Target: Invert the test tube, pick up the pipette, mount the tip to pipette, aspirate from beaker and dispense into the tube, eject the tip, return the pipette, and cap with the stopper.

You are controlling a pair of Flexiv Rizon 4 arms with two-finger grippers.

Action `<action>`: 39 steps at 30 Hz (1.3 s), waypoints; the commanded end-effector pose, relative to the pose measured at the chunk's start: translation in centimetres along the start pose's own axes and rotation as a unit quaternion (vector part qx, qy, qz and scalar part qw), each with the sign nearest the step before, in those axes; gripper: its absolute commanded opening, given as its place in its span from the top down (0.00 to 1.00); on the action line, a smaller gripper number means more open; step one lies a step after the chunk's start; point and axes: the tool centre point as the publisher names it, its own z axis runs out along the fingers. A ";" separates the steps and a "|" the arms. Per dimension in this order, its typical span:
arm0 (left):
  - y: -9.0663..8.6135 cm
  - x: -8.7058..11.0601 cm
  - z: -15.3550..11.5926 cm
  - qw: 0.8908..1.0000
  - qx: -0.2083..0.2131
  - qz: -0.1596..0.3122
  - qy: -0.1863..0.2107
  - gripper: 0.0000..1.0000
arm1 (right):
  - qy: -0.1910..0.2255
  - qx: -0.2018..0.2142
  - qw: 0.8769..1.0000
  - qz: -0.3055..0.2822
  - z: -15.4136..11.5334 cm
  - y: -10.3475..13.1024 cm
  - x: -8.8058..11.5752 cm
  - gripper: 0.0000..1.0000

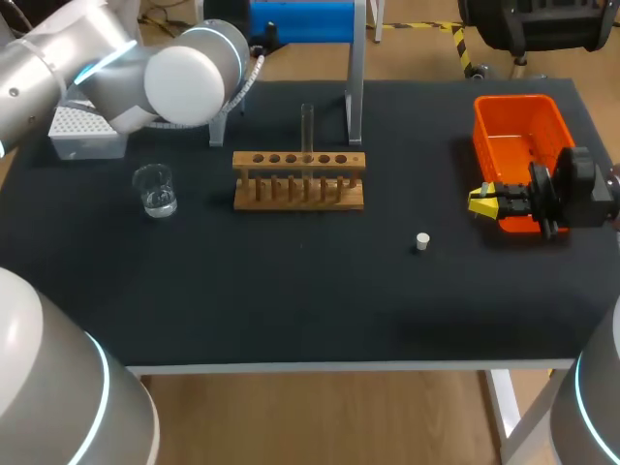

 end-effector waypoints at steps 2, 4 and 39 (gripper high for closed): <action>0.0 -0.1 0.4 1.000 -0.002 0.001 0.001 0.00 | 0.000 0.000 1.000 0.000 0.0 0.0 0.1 1.00; 0.0 -0.2 0.5 1.000 -0.001 0.001 0.001 0.00 | 0.000 0.000 1.000 0.000 0.0 0.0 0.1 1.00; 0.2 -0.9 2.1 1.000 -0.001 0.002 0.005 0.53 | 0.000 0.000 1.000 0.000 0.0 0.0 0.1 1.00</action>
